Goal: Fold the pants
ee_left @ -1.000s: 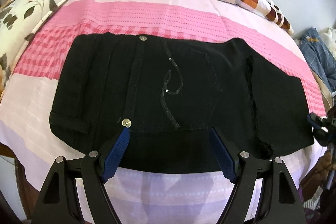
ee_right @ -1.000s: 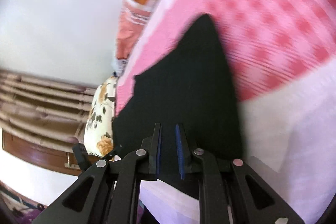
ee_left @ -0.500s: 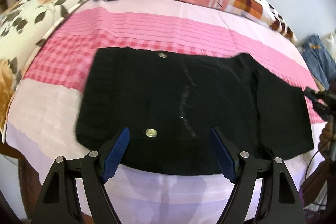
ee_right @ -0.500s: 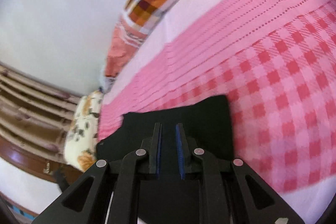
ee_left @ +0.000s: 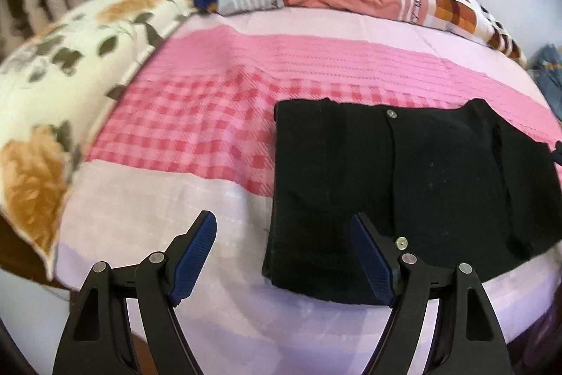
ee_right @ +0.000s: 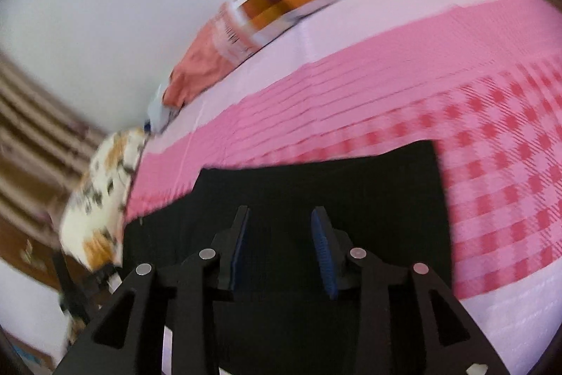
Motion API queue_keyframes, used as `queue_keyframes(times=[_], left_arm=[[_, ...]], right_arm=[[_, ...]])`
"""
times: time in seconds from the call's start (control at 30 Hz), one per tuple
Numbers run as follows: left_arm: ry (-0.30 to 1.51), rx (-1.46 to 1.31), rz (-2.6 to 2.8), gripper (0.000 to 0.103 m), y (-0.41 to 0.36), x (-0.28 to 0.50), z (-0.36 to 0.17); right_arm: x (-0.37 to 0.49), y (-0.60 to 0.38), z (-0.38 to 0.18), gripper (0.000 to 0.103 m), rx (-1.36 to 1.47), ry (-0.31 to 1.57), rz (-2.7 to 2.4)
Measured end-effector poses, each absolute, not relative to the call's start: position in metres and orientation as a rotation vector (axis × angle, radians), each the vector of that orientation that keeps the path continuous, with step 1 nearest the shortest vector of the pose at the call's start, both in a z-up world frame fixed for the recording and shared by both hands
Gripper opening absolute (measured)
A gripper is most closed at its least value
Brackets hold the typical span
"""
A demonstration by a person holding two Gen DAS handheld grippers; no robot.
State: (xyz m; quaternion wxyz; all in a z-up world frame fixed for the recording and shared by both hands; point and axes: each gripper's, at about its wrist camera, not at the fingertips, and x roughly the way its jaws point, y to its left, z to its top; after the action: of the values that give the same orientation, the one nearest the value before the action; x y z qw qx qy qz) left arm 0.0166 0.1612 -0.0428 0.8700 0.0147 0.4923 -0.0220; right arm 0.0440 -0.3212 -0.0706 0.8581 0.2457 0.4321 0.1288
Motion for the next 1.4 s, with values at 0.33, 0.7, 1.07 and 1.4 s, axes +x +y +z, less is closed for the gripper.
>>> queue_keyframes(times=[0.33,0.7,1.07,1.4], left_arm=[[1.162,-0.189,-0.502,0.078,0.187,0.066,-0.077],[1.285,-0.350,-0.742,0.080,0.217,0.100,-0.092],[1.365,-0.468,-0.974,0.083,0.230,0.115,-0.104],[1.338,-0.481,-1.022,0.083,0.245,0.134,-0.107]], right_arm=[[0.046,-0.277,-0.076,0.044,0.539,0.984,0.345],[0.053,-0.265,-0.086,0.055,0.656,1.049,0.344],[0.060,-0.241,-0.090,0.069,0.654,1.112,0.279],[0.068,-0.201,-0.086,0.069,0.600,1.167,0.288]])
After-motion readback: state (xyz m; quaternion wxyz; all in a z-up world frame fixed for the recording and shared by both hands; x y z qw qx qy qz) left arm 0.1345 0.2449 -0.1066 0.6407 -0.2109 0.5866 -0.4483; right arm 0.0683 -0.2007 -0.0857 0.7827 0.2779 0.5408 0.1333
